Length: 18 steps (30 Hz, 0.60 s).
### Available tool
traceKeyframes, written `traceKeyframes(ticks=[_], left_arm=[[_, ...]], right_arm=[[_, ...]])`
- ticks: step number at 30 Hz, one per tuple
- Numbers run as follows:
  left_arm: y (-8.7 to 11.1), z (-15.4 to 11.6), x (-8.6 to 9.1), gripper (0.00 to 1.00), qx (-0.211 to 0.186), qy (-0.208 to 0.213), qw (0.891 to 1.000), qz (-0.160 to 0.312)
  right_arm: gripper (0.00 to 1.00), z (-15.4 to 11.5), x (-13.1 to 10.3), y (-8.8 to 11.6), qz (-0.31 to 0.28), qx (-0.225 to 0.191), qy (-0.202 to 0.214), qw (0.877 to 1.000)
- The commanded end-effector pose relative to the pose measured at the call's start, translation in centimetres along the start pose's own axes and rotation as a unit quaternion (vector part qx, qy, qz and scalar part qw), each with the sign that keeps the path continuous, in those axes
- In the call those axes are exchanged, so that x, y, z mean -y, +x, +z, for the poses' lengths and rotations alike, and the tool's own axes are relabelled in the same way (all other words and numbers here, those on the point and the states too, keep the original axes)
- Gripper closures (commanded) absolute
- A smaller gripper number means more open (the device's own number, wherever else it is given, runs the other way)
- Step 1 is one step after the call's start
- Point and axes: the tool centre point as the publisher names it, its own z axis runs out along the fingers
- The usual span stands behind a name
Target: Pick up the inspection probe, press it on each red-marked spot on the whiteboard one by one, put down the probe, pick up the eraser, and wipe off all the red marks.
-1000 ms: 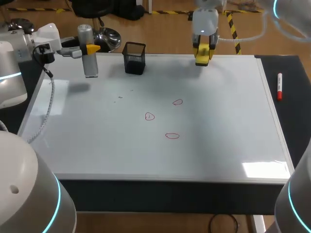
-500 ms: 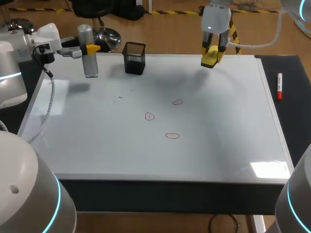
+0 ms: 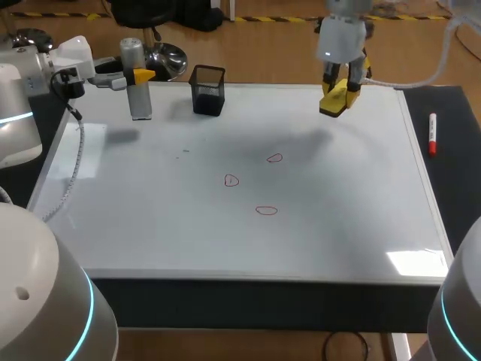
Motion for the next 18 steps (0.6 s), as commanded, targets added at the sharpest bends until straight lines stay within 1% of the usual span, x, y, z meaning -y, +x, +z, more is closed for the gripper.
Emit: traceKeyframes(ticks=[1, 4, 11, 18], left_arm=[[0.2, 0.0, 0.1, 1.00, 0.002, 0.001, 1.000, 0.001], [0.2, 0.0, 0.1, 1.00, 0.002, 0.001, 1.000, 0.001], [0.2, 0.0, 0.1, 1.00, 0.002, 0.001, 1.000, 0.001], [0.2, 0.0, 0.1, 1.00, 0.002, 0.001, 1.000, 0.001]], right_arm=[[1.00, 0.1, -0.7, 1.7, 0.007, 0.018, 0.167, 0.986], [1.00, 0.5, -0.9, 2.5, 0.017, 0.015, 0.167, 0.986], [1.00, 1.8, -1.3, 4.4, 0.046, 0.023, 0.157, 0.986], [1.00, 2.8, -0.6, 5.6, 0.060, 0.032, 0.145, 0.987]])
